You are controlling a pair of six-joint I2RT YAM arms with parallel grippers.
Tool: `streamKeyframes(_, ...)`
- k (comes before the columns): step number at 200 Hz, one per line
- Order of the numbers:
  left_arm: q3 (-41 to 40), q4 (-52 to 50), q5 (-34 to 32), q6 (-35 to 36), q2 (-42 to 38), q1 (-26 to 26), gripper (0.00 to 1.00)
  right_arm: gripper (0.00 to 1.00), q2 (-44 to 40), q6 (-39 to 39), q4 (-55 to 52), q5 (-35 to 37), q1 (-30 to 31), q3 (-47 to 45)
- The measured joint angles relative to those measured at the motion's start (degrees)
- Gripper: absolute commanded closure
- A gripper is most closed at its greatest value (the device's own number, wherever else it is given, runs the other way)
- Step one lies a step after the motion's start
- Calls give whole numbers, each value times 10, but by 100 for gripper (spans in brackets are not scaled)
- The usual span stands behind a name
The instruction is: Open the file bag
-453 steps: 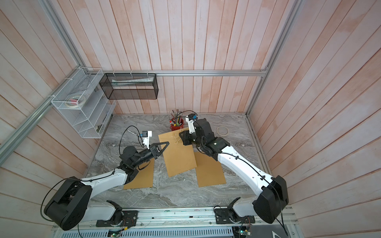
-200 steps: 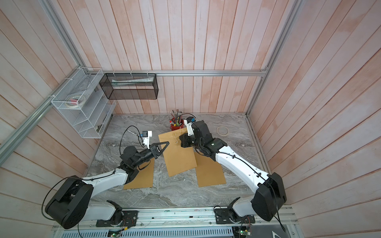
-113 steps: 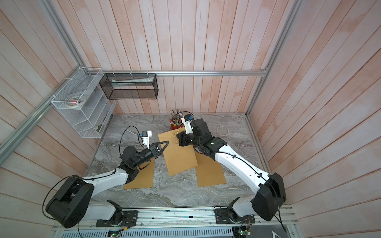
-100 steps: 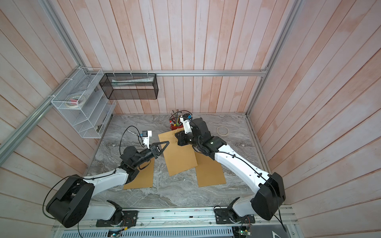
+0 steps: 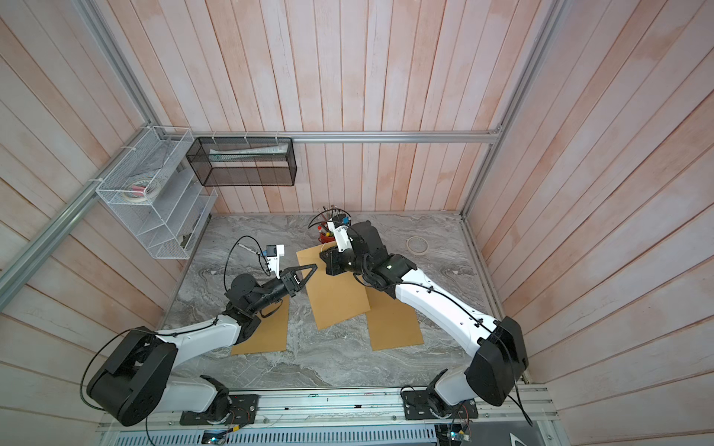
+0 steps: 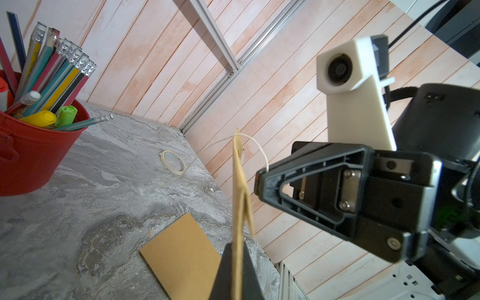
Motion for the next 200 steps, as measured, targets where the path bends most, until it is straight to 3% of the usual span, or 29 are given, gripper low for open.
streamKeyframes(200,7,67,-15,-71,3,54,100,100,-38,12,17,17,0,-70)
